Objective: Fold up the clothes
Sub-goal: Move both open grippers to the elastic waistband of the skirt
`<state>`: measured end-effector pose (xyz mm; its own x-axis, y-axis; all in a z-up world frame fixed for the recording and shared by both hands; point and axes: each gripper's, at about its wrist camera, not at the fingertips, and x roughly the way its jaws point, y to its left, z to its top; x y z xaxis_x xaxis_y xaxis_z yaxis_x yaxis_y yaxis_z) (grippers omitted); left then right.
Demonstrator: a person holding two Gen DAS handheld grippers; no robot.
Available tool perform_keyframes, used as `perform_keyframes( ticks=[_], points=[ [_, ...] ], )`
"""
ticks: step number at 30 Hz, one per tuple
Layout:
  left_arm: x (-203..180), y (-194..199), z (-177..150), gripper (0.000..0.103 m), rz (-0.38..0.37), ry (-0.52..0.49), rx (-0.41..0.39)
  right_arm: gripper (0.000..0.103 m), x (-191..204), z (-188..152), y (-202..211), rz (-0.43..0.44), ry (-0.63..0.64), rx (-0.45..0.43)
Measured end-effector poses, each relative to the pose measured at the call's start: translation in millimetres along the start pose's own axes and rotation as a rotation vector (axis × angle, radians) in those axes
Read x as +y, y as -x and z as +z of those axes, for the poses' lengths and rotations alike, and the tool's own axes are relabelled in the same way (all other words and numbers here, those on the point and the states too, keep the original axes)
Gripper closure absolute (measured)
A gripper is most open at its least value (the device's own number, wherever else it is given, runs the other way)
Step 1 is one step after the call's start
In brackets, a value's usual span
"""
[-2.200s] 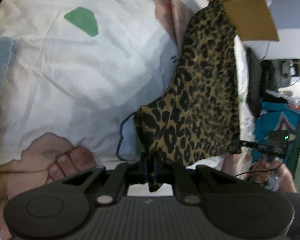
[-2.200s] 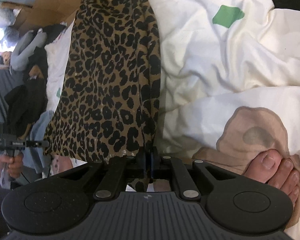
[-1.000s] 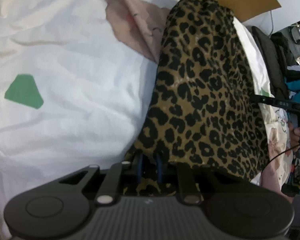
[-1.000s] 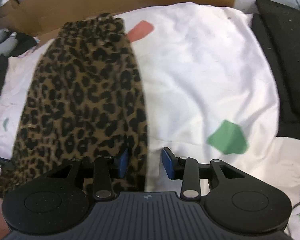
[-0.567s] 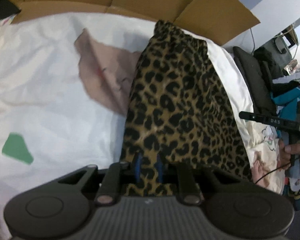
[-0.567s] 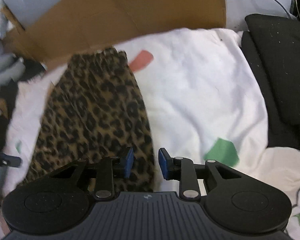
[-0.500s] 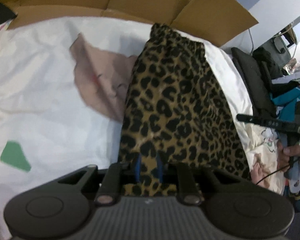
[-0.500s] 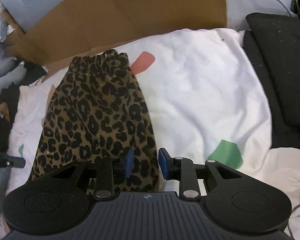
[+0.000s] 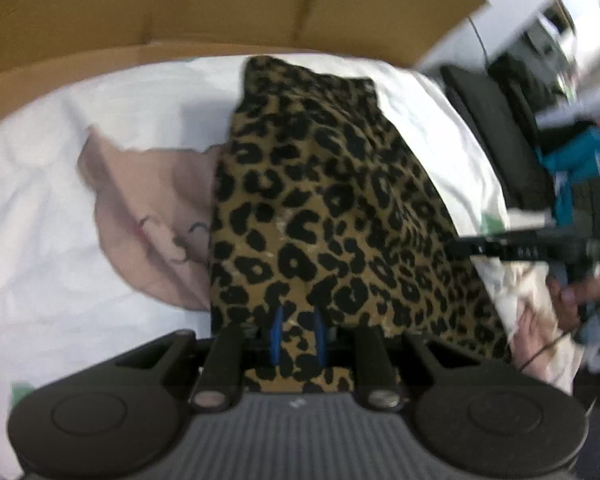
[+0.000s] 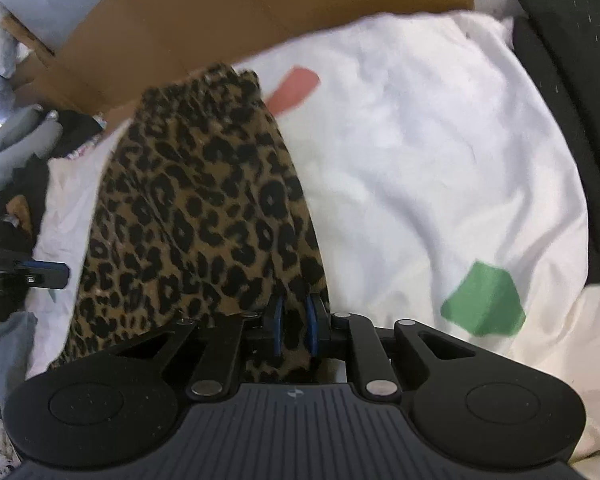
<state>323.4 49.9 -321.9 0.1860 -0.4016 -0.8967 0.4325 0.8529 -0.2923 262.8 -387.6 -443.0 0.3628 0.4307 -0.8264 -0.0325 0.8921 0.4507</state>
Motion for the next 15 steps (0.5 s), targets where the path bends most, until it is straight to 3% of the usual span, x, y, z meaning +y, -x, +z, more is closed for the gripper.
perform_keyframes(
  ticks=[2, 6, 7, 8, 12, 15],
  points=[
    [-1.7, -5.1, 6.2, 0.086, -0.005, -0.001, -0.003, 0.09, -3.6, -1.1, -0.7, 0.019, -0.026, 0.004],
    [-3.4, -16.3, 10.7, 0.086, -0.021, 0.032, -0.09, 0.094, -7.6, -1.5, 1.0, 0.055, -0.05, -0.001],
    [-3.9, -17.6, 12.1, 0.086, -0.011, 0.035, -0.105, 0.102, -7.9, -1.5, 1.9, 0.059, -0.05, -0.002],
    [-3.4, -17.9, 14.6, 0.087, 0.0, 0.044, -0.116, 0.103, -8.0, -1.5, 3.1, 0.061, -0.047, -0.004],
    [3.1, -15.3, 23.1, 0.087, -0.034, 0.122, -0.145, 0.103, -7.6, -2.4, 7.7, 0.064, -0.046, -0.015],
    [3.1, -18.7, 22.8, 0.087, -0.027, 0.124, -0.145, 0.103, -9.6, -6.5, 10.9, 0.045, -0.062, -0.02]
  ],
)
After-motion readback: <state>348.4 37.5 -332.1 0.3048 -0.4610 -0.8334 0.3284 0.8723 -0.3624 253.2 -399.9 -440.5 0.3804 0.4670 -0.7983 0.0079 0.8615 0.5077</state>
